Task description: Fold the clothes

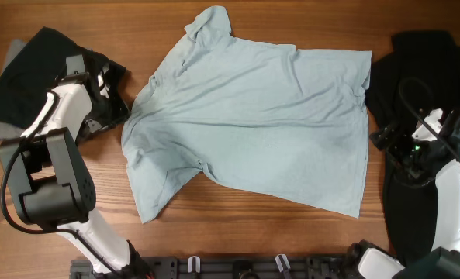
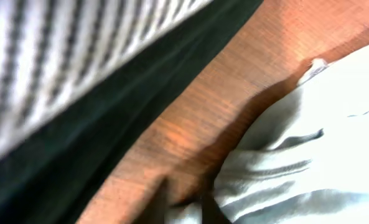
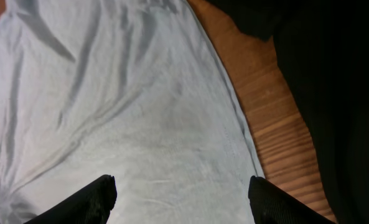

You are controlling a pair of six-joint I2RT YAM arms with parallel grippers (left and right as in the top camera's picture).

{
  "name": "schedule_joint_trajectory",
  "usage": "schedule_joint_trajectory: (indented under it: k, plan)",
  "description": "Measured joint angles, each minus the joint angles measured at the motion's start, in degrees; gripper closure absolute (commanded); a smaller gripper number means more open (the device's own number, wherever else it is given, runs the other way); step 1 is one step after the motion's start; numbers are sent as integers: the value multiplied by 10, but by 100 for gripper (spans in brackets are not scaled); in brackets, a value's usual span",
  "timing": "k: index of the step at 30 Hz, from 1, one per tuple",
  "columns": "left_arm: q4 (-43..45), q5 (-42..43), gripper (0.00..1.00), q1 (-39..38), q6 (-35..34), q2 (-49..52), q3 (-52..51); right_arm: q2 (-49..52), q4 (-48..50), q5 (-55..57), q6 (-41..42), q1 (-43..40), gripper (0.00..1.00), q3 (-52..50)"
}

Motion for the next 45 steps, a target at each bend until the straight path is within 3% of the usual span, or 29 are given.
schedule_joint_trajectory:
  k: [1, 2, 4, 6, 8, 9, 10, 13, 14, 17, 21, 25, 28, 32, 33, 35, 45]
  plan:
    - [14, 2, 96, 0, 2, 0, 0, 7, 0, 0, 0, 0, 28, 0]
    - [26, 7, 87, 0, 2, 0, 0, 14, 0, 0, 1, 0, 28, 0]
    - [46, 36, 58, 1, 1, 0, 0, 25, 0, 0, 3, 0, 28, 0]
    - [47, 71, 50, 1, 10, 0, 0, 29, 0, 0, 3, 0, 27, 0]
    - [46, 90, 48, 0, 20, 0, 0, 29, 0, 0, 3, 0, 28, 0]
    - [41, 96, 48, -2, 26, 0, 0, 30, 1, 0, 3, 0, 27, 0]
    - [35, 99, 56, -4, 35, 0, 0, 30, 1, 0, 3, 0, 27, 0]
    - [34, 93, 91, -19, 56, 0, 0, 30, 2, 0, 3, 0, 27, 0]
    - [35, 90, 96, -23, 60, 0, 0, 30, 5, 0, 3, 0, 27, 0]
    - [60, 82, 96, -26, 65, 2, 0, 30, 17, 0, 3, 0, 27, -1]
    - [160, 77, 96, -26, 49, 6, -2, 30, 45, 0, 11, 0, 27, -1]
    - [162, 78, 48, -26, 26, 6, -2, 30, 54, 1, 16, 0, 27, -1]
    - [121, 79, 37, -28, 39, 7, -2, 30, 56, 1, 18, 0, 27, -1]
    - [114, 79, 53, -38, 54, 9, -2, 30, 61, 1, 18, 0, 27, -1]
    - [113, 79, 71, -44, 58, 13, -2, 30, 61, 1, 18, 0, 27, -1]
    - [110, 80, 94, -54, 62, 28, -2, 30, 61, 1, 18, 0, 27, -1]
    - [181, 61, 95, -57, 53, 52, 37, 30, 64, 1, 19, 0, 27, -1]
